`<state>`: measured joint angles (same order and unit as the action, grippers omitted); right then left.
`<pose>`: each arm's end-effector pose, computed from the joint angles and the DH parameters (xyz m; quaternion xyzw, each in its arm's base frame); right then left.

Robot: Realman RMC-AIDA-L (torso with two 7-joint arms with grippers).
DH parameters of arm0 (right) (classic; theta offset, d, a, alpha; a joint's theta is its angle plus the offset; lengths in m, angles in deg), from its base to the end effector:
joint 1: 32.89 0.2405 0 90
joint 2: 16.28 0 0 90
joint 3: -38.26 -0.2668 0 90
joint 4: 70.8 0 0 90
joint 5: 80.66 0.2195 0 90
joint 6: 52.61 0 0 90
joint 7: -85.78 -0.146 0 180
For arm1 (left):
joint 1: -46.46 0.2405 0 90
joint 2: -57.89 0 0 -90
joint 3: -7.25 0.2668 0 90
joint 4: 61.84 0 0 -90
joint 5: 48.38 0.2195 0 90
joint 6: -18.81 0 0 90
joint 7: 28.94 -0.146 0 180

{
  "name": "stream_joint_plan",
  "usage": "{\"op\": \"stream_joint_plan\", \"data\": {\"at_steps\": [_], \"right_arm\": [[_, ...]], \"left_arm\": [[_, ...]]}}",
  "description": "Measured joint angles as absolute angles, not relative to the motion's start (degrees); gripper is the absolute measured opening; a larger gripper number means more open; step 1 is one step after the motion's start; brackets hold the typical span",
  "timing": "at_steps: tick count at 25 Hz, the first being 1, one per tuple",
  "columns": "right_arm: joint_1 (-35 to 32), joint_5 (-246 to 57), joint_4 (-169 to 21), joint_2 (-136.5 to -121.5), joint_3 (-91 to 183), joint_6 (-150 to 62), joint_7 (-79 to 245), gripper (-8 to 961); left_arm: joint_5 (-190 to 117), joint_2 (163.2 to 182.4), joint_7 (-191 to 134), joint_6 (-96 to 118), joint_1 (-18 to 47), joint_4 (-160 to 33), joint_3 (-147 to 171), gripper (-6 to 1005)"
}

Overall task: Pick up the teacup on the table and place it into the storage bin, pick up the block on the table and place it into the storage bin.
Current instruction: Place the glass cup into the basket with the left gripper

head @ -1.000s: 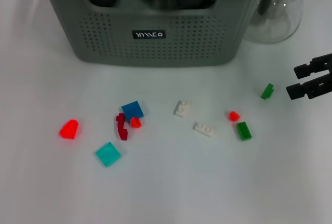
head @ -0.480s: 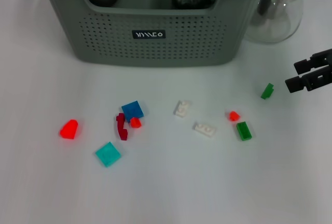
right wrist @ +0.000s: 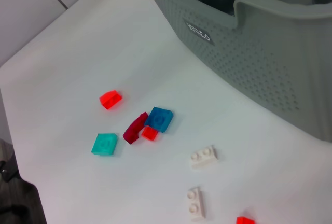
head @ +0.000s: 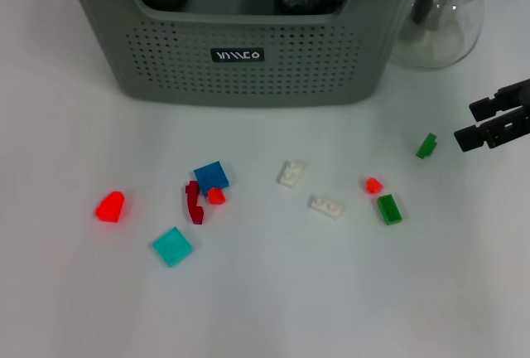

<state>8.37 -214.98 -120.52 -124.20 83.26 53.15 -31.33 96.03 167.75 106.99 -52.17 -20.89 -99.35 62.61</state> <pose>0.2419 0.3762 0.0816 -0.9362 0.3506 0.0071 0.0217 -0.0969 0.5081 0.0318 -0.9243 -0.3032 0.0313 0.2297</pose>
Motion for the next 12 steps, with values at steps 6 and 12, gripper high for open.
{"op": "stream_joint_plan", "data": {"at_steps": [6,12], "right_arm": [[8.63,-215.23,-120.49,-124.47,83.51,53.03,-30.99,916],[8.66,-215.23,-120.07,-124.62,84.24,52.86,-30.9,916]], "left_arm": [[98.14,170.77,106.72,-48.63,-19.6,-98.85,64.91,50],[98.71,172.76,106.11,-46.32,-18.97,-98.76,65.96,49]]}}
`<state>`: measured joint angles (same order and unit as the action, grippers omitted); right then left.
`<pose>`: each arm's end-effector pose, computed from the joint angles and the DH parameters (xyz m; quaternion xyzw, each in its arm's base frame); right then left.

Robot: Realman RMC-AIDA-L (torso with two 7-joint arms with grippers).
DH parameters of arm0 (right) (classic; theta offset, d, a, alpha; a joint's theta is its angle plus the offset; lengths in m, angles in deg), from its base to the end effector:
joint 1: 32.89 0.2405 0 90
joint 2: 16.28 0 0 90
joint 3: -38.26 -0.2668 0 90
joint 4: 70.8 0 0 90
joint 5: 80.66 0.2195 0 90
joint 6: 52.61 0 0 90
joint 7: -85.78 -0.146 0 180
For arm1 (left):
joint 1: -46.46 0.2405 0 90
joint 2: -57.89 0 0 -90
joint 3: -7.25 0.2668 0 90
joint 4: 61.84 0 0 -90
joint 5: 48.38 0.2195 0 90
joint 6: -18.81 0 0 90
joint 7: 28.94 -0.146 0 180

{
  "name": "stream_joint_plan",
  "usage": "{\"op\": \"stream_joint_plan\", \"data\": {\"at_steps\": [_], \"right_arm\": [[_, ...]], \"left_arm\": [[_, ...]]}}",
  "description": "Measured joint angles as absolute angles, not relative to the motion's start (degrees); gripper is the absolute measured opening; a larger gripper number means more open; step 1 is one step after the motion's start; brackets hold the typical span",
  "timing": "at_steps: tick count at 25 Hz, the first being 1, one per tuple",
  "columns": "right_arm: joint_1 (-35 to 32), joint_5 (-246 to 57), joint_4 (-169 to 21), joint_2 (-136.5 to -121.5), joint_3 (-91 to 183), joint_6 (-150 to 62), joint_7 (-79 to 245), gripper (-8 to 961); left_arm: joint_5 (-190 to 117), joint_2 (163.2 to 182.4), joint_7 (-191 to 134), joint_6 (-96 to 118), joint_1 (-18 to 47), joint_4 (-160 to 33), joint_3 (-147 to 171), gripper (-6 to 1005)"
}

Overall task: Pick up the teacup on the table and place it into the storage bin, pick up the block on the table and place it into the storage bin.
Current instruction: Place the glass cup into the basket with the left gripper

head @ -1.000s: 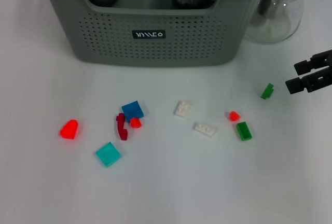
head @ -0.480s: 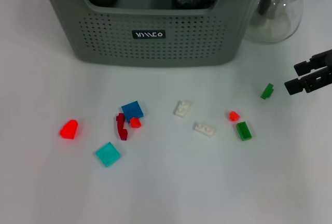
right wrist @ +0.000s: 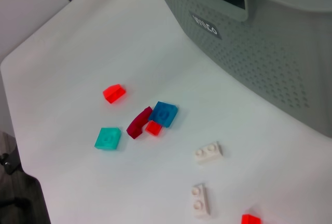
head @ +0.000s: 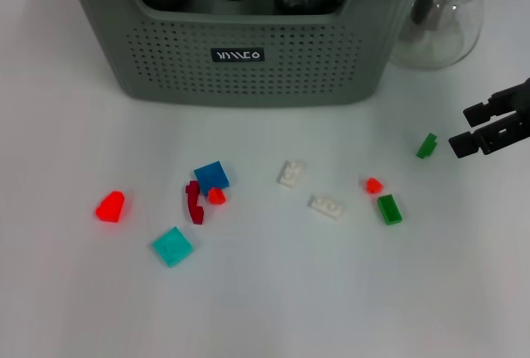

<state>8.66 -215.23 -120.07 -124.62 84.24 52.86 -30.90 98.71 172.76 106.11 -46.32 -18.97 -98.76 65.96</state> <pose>0.2405 0.3758 0.0753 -0.9384 0.3453 0.0004 0.0145 -0.1110 0.4968 -0.0124 -0.9276 -0.2856 0.0559 0.2344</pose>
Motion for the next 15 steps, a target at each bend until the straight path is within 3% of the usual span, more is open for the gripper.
{"op": "stream_joint_plan", "data": {"at_steps": [15], "right_arm": [[8.06,-215.22,-119.93,-124.75,84.22,52.25,-30.22,916]], "left_arm": [[102.93,175.34,106.58,-39.11,-18.87,-98.38,67.46,49]]}}
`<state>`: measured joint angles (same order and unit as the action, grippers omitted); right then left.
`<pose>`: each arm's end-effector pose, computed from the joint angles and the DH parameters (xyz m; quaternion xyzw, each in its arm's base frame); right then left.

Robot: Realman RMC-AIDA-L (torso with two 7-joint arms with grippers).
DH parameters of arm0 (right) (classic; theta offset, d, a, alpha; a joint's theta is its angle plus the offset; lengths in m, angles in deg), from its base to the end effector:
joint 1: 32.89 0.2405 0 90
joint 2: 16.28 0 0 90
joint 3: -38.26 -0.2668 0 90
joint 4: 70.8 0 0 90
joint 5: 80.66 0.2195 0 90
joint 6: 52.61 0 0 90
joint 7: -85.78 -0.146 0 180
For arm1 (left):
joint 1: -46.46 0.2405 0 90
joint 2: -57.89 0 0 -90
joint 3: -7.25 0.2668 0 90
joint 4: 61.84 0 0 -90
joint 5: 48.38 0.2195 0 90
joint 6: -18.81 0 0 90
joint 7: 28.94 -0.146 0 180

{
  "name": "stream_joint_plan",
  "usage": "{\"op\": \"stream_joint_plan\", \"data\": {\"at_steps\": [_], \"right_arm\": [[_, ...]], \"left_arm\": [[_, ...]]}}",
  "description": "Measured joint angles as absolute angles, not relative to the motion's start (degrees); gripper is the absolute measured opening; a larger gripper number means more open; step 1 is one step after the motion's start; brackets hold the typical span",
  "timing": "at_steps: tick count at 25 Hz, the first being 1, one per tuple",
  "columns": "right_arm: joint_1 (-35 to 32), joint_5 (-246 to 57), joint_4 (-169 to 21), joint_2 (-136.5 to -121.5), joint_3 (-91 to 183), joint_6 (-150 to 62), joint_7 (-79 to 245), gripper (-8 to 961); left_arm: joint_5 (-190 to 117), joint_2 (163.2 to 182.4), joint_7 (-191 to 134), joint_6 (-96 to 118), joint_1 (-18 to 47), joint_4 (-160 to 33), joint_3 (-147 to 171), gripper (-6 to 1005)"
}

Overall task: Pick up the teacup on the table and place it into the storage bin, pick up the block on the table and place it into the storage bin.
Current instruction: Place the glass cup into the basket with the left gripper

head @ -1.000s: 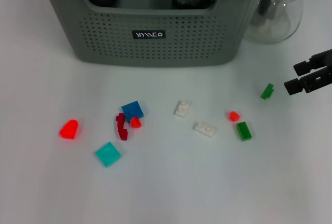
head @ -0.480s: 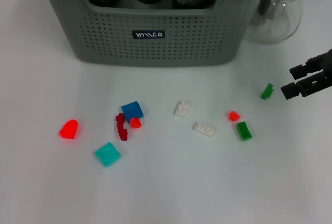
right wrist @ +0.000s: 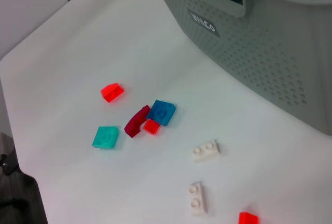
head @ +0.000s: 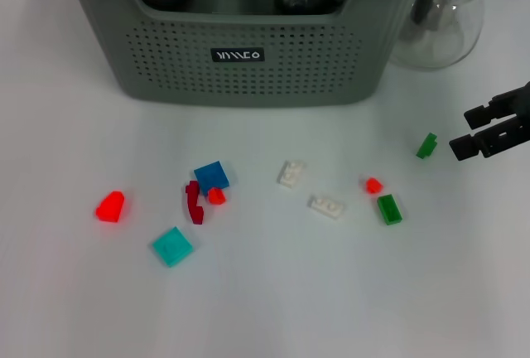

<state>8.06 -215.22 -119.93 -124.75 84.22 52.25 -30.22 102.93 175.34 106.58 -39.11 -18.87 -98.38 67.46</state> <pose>0.2448 0.3743 0.0740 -0.9383 0.3455 0.0017 0.0180 -0.1123 0.5016 -0.0285 -0.9229 -0.2591 0.0659 0.2770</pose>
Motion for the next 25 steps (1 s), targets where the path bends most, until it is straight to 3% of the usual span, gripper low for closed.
{"op": "stream_joint_plan", "data": {"at_steps": [25], "right_arm": [[8.51,-215.31,-119.14,-124.74,84.74,50.97,-29.97,915]], "left_arm": [[104.82,176.57,106.06,-27.72,-19.19,-91.75,70.97,48]]}}
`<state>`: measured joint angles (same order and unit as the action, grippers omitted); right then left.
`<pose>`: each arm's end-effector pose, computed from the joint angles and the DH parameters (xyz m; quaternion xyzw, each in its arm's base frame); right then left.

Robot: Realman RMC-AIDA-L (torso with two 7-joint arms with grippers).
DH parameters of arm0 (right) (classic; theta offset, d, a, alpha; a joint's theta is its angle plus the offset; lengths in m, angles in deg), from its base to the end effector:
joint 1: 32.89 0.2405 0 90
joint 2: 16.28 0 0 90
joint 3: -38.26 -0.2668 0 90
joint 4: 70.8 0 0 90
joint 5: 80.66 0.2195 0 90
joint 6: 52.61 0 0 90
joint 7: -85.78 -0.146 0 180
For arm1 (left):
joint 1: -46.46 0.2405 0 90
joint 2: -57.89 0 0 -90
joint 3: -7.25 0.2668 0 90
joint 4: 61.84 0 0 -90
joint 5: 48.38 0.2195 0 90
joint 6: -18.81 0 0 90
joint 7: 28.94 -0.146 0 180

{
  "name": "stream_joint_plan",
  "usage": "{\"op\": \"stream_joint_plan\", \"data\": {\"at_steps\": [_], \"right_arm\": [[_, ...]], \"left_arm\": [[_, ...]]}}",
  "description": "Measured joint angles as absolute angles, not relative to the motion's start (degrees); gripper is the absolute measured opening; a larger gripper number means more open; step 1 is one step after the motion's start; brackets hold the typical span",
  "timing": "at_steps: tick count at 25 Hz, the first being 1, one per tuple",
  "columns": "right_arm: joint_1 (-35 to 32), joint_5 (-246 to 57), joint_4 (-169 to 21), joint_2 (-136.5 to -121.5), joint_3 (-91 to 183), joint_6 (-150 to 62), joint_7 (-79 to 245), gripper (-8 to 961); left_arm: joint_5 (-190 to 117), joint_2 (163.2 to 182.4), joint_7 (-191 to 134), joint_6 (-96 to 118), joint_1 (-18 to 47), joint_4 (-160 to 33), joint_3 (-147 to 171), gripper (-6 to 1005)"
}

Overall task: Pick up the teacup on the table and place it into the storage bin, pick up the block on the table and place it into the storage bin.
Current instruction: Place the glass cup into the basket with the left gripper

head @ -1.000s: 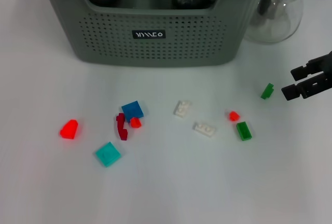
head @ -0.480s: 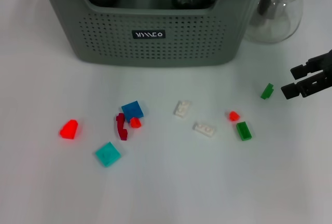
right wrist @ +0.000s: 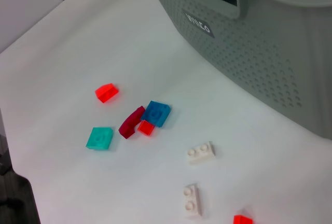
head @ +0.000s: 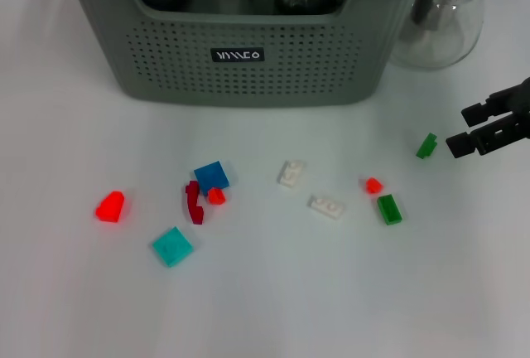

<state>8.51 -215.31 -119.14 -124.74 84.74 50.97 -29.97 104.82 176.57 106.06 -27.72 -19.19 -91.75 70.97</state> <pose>0.2443 0.3778 0.0711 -0.9391 0.3429 -0.0009 0.0223 -0.1296 0.5063 -0.0507 -0.9149 -0.2337 0.0836 0.3182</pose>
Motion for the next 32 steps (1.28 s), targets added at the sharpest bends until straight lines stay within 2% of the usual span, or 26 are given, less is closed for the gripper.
{"op": "stream_joint_plan", "data": {"at_steps": [32], "right_arm": [[8.52,-216.22,-119.14,-124.82,84.75,50.92,-29.97,916]], "left_arm": [[104.81,177.98,106.21,-28.59,-19.64,-93.17,71.67,65]]}}
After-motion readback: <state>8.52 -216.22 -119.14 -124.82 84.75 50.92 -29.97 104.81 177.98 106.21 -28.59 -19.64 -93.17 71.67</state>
